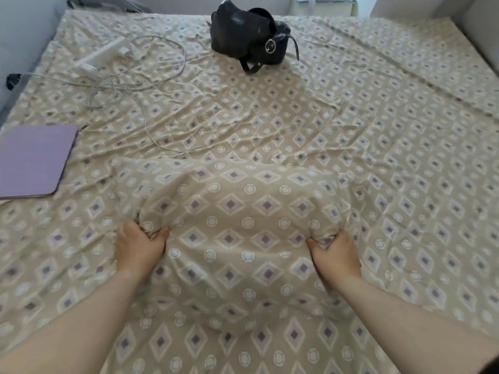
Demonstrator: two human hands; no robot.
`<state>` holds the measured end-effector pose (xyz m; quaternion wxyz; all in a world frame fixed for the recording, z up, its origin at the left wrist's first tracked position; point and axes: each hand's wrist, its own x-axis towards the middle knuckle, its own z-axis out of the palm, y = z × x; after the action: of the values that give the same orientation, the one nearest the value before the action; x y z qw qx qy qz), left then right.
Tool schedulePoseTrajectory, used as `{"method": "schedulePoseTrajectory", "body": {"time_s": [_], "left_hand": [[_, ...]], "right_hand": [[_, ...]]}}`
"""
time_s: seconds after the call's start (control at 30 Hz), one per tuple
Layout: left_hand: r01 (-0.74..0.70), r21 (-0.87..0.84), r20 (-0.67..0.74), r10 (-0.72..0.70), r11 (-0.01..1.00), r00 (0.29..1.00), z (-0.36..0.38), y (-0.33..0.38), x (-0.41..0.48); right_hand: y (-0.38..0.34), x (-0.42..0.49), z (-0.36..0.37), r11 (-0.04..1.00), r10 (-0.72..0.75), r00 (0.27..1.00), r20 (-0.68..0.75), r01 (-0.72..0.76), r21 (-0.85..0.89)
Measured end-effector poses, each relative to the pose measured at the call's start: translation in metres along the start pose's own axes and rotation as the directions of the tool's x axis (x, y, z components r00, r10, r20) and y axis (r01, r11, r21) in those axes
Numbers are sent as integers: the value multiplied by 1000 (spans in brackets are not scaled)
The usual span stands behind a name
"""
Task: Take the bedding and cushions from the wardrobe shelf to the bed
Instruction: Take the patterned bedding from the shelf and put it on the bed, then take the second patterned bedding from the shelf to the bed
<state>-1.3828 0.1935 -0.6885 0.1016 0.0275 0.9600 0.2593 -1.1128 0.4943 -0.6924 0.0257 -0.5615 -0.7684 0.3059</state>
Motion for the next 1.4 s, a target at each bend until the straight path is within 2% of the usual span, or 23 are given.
{"method": "schedulePoseTrajectory", "body": {"time_s": [0.03,0.1,0.17,0.2,0.27,0.37,0.47,0.63,0.73,0.83,0.97,1.1,1.27,1.4], "left_hand": [[-41,56,-32,43,998,999,-2,1,-1],[-261,202,-26,271,944,962,-4,2,-7],[-492,358,110,487,794,866,-4,5,-8],[-544,398,191,513,739,837,-2,7,-6],[-548,444,278,472,709,836,1,6,-1],[-523,453,318,417,722,851,6,2,1],[-512,445,306,412,735,858,0,1,-4],[-494,311,294,413,812,862,-46,22,-29],[-514,160,276,462,843,843,-97,63,-54],[-504,-64,249,503,861,828,-151,113,-89],[-537,-272,228,596,798,770,-217,179,-144],[-561,-429,217,684,707,696,-269,232,-207],[-596,-552,156,774,583,613,-317,284,-275],[-658,-595,100,855,461,509,-336,318,-326]], "right_hand": [[-2,-2,0,999,2,1000,-31,-3,-35],[-3,-6,-3,992,-68,995,-66,60,-108],[-2,-9,-5,952,-223,974,-42,209,-224],[-2,-9,-5,920,-295,956,-4,283,-272],[-4,-11,-3,871,-365,927,80,371,-321],[-5,-8,3,851,-318,934,164,358,-385],[-5,-9,-1,847,-301,939,164,343,-406],[-23,-38,-41,868,-325,928,182,369,-331],[-62,-73,-97,902,-362,914,183,393,-179],[-107,-114,-161,916,-397,909,125,402,-10],[-150,-175,-250,900,-421,907,-10,419,117],[-156,-236,-328,897,-363,920,-148,388,211],[-130,-302,-412,887,-272,910,-313,363,286],[-85,-348,-460,883,-203,888,-413,349,314]]}}
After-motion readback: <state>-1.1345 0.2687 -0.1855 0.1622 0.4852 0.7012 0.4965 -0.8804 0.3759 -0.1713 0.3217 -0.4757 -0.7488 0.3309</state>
